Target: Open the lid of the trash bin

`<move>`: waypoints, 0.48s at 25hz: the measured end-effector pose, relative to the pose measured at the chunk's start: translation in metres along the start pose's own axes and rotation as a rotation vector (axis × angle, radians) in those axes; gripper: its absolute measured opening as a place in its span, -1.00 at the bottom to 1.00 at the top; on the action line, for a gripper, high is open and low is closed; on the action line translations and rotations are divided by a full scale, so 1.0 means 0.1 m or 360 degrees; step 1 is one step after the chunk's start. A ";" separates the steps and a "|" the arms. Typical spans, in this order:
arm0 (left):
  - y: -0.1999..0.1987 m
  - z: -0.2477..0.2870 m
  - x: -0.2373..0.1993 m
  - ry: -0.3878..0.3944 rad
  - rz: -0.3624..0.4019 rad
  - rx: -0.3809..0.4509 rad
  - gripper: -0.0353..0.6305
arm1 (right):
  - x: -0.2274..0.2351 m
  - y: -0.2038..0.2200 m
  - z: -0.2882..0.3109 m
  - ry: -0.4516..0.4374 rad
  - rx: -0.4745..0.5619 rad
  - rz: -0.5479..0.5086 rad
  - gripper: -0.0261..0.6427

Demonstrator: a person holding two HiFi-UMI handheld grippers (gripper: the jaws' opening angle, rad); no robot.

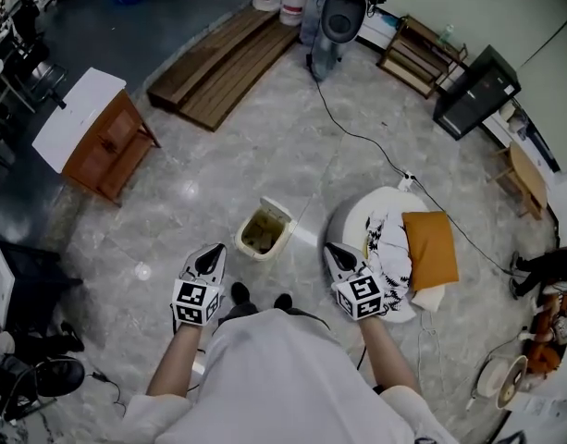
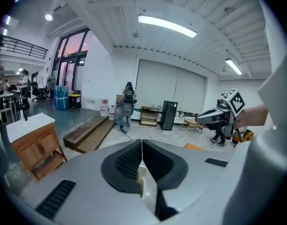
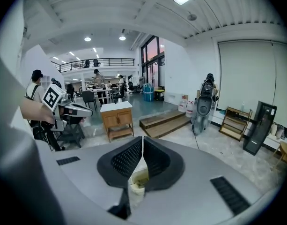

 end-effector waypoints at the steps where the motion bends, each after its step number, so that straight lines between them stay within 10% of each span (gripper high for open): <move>1: -0.02 -0.03 0.02 -0.0012 0.0010 0.0015 -0.84 | 0.01 -0.02 -0.02 -0.0006 0.0014 -0.0004 -0.83; 12: -0.24 -0.32 0.20 -0.0052 0.0063 0.0207 -0.84 | 0.16 -0.18 -0.26 -0.0004 0.0164 -0.0050 -0.83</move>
Point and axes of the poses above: the fingertips, and each gripper's own axes: z forward along the fingers, x to its right, y out of its underside, the point moved 10 cm from there along -z, backward along the fingers, and after that the axes turned 3 degrees about -z, right-handed, at the moved point
